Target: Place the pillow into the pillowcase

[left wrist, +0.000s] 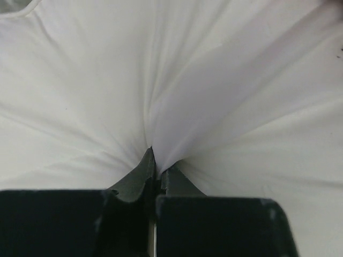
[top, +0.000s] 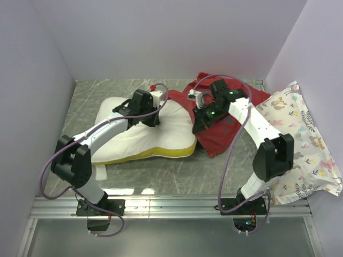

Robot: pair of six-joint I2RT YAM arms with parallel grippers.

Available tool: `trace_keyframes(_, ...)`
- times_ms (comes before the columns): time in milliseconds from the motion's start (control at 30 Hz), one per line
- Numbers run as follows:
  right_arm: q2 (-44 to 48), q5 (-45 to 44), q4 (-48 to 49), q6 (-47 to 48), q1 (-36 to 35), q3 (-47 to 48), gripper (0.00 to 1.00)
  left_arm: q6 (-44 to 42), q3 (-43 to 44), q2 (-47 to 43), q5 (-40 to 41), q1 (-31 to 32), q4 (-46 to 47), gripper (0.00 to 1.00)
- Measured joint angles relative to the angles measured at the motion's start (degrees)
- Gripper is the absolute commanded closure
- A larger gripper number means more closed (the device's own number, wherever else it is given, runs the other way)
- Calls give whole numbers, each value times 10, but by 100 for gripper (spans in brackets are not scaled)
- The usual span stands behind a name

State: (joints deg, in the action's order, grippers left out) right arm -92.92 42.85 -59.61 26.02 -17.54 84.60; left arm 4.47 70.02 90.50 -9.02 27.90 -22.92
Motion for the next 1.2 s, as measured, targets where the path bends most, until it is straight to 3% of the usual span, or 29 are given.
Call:
trace_keyframes(267,-71,18,19,-51,-47,17,100,148,37,77,38,24,26,99)
trace_keyframes(333,-76,9,24,-65,-43,24,100,160,37,85,46,23,37,80)
trace_keyframes(367,-78,4,27,-72,-38,29,100,156,37,86,49,21,41,61)
trace_keyframes(467,-78,-5,33,-85,-19,36,100,108,40,85,9,14,47,23)
trace_keyframes(567,-78,-17,35,-91,7,35,100,19,17,53,-81,5,57,1)
trace_keyframes(700,-78,-27,38,-97,22,32,100,-127,-59,-79,-180,9,25,1)
trace_keyframes(867,-78,-27,43,-104,20,20,100,-303,-88,-172,-201,114,11,1)
trace_keyframes(1000,-78,-27,45,-109,20,17,100,-378,-150,-142,-168,196,39,1)
trace_keyframes(1167,-78,-28,45,-110,20,12,100,-433,-250,-70,-77,241,139,1)
trace_keyframes(1200,-78,-28,45,-110,20,12,100,-442,-261,-54,-58,246,165,5)
